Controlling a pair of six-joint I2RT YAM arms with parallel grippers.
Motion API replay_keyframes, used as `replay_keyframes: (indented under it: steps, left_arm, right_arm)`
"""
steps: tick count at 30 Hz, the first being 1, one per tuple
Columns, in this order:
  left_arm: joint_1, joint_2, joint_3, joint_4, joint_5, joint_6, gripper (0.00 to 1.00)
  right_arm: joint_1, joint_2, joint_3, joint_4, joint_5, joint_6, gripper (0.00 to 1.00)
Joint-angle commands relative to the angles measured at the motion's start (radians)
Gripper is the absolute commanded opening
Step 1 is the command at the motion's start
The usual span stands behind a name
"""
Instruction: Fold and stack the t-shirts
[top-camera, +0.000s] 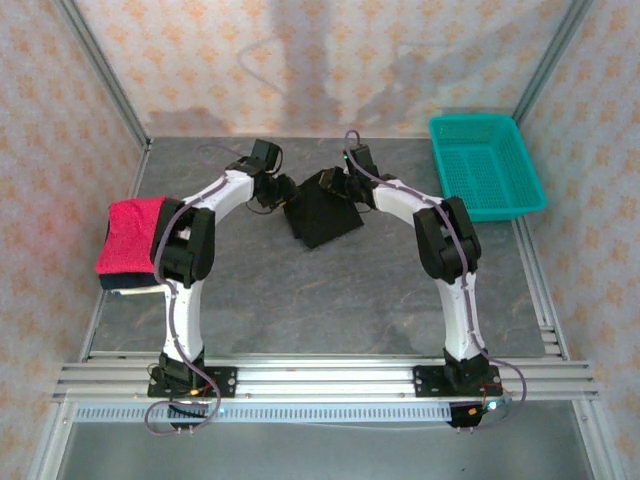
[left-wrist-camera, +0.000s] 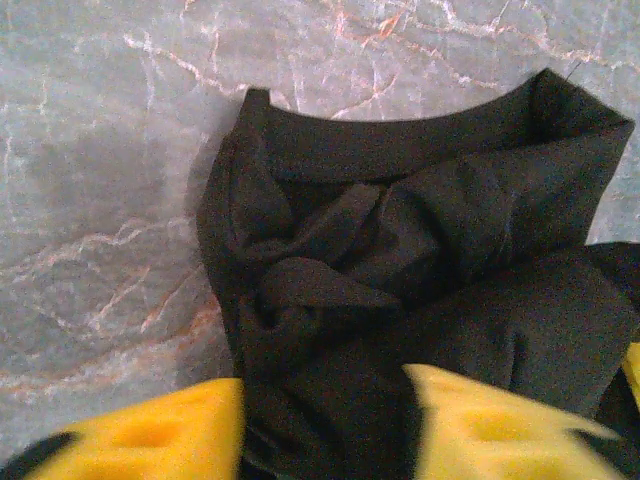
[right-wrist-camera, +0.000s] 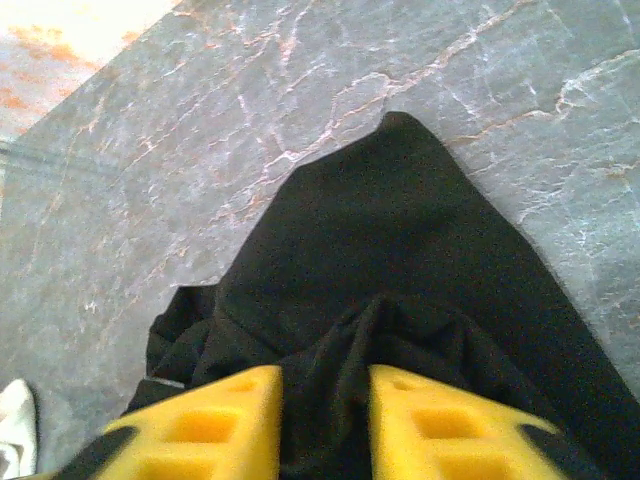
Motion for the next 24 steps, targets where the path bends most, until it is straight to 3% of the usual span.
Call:
replay_keyframes:
  steps: [1, 5, 10, 15, 18, 24]
  left_arm:
    - [0.005, -0.040, 0.050, -0.012, -0.009, 0.023, 0.83]
    - [0.005, -0.075, 0.053, -0.020, -0.046, 0.062, 0.95]
    - [0.005, 0.004, 0.158, -0.073, -0.050, 0.132, 1.00]
    - [0.005, 0.193, 0.393, -0.193, -0.043, 0.185, 0.83]
    - [0.005, 0.289, 0.519, -0.251, -0.037, 0.202, 0.66]
    - [0.001, 0.416, 0.667, -0.334, 0.019, 0.210, 0.40]
  right_arm:
    - [-0.005, -0.088, -0.012, 0.066, 0.046, -0.024, 0.62]
    - [-0.005, -0.173, -0.132, 0.138, 0.069, -0.027, 0.68]
    - [-0.005, -0.170, -0.190, 0.121, 0.088, -0.032, 0.66]
    - [-0.005, -0.075, -0.121, 0.049, 0.061, -0.043, 0.55]
    - [-0.005, -0.030, -0.093, 0.027, 0.049, -0.051, 0.47]
    - [-0.004, -0.001, -0.112, -0.020, 0.027, -0.056, 0.37]
